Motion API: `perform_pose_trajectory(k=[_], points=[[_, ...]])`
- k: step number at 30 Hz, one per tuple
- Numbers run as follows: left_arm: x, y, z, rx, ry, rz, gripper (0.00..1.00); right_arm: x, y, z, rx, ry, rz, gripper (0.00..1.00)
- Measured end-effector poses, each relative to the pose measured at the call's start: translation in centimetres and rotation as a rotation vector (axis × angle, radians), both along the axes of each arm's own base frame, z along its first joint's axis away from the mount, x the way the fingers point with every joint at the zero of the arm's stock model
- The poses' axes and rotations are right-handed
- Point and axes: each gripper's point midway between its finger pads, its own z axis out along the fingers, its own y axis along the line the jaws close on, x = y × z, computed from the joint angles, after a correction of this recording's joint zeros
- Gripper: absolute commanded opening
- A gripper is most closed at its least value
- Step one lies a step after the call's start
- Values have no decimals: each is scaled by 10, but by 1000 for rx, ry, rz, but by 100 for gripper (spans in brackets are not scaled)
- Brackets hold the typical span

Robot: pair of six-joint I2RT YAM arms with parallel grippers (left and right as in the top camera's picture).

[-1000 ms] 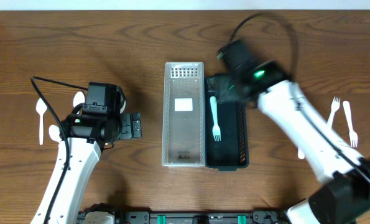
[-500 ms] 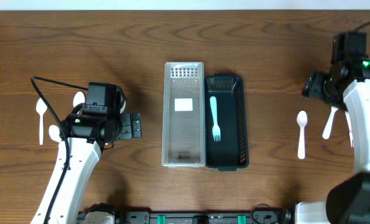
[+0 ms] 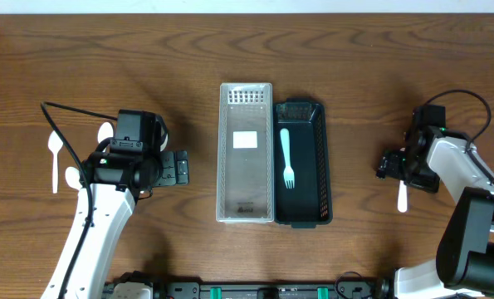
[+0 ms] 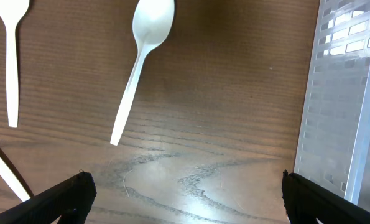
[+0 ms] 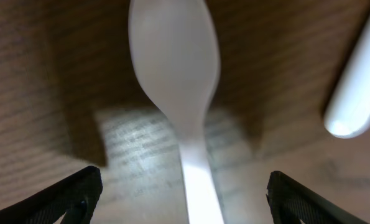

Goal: Pack container
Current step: 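Move the right gripper back and grasp a white spoon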

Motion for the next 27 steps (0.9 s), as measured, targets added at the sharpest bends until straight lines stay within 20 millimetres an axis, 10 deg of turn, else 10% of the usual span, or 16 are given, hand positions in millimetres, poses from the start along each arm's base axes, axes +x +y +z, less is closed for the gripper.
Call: perform_pose_trajectory(k=[11,27], points=[[0,0,0,0,1,0,98,18,6,-10,52,-109,31,84],[0,0,0,0,1,0,98,20,1,-10,50,-124,14,10]])
